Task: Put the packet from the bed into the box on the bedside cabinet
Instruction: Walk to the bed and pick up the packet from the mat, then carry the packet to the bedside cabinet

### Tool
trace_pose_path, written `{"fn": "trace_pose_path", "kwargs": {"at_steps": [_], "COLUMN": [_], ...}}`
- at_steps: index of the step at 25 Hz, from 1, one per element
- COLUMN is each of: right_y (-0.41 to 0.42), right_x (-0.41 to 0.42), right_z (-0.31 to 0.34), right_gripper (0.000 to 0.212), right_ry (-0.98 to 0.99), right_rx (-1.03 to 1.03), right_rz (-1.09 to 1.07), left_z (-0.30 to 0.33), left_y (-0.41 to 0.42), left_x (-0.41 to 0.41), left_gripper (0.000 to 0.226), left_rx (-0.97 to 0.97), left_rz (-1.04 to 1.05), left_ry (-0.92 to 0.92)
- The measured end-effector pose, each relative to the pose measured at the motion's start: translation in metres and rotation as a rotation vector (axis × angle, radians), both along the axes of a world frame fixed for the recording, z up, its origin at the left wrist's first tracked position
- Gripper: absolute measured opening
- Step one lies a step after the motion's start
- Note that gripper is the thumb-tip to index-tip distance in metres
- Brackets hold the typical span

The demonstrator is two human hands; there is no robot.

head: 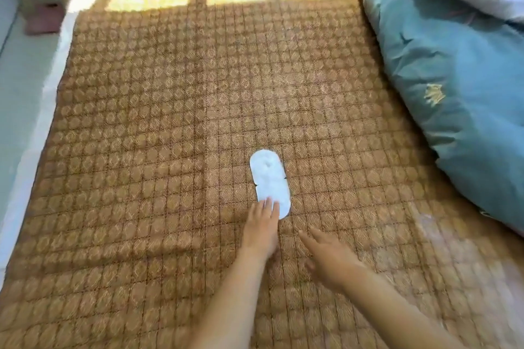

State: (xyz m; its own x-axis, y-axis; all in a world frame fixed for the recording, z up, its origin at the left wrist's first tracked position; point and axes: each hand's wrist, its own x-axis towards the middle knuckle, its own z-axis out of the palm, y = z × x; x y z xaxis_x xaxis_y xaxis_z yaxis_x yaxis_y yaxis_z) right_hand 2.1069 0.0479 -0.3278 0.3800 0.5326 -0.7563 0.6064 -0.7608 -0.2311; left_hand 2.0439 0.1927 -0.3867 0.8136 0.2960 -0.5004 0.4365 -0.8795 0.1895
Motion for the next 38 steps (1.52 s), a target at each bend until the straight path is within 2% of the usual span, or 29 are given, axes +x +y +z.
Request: {"fn": "trace_pose_path", "kwargs": {"at_steps": [3,5,7,9,12,15,19,23,27,30,35,38], "right_y": [0.006,0.012,0.015,0.017,0.019,0.019,0.017,0.019,0.015,0.015,0.017,0.024], "right_x": [0.01,0.011,0.012,0.013,0.02,0.028,0.034,0.037,0.029,0.019,-0.015,-0.046], "right_z": [-0.025,-0.032,-0.035,-0.033,-0.031,-0.029,0.002,0.067,0.164,0.226,0.304,0.327], "right_gripper": [0.065,0.064,0.063,0.062,0.061,0.059,0.055,0.055,0.063,0.064,0.022,0.02], "right_ry": [-0.015,-0.013,-0.005,0.009,0.028,0.079,0.153,0.139,0.093,0.049,0.05,0.095], "right_rx": [0.002,0.006,0.011,0.012,0.021,0.059,0.166,0.249,0.348,0.453,0.665,0.706], "right_rz": [0.06,0.067,0.064,0.056,0.029,-0.107,-0.285,-0.236,-0.175,-0.11,0.102,0.195], "left_z": [-0.022,-0.028,-0.031,-0.026,-0.016,-0.005,0.037,0.114,0.208,0.276,0.356,0.378], "left_y": [0.001,0.004,0.007,0.013,0.018,0.016,0.007,0.001,-0.01,-0.017,-0.036,-0.045], "left_x": [0.012,0.014,0.018,0.023,0.029,0.029,0.017,0.004,-0.018,-0.043,-0.109,-0.153], "left_gripper": [0.066,0.054,0.042,0.019,0.005,0.01,0.017,0.013,0.02,0.024,0.024,0.023], "left_rx": [0.086,0.189,0.269,0.321,0.357,0.298,0.121,-0.102,-0.288,-0.296,-0.197,-0.049], "left_rz": [-0.096,-0.223,-0.335,-0.378,-0.41,-0.274,-0.024,0.206,0.483,0.47,0.457,0.554], "left_ry": [-0.085,-0.189,-0.216,-0.232,-0.254,-0.35,-0.501,-0.537,-0.476,-0.454,-0.505,-0.591]}}
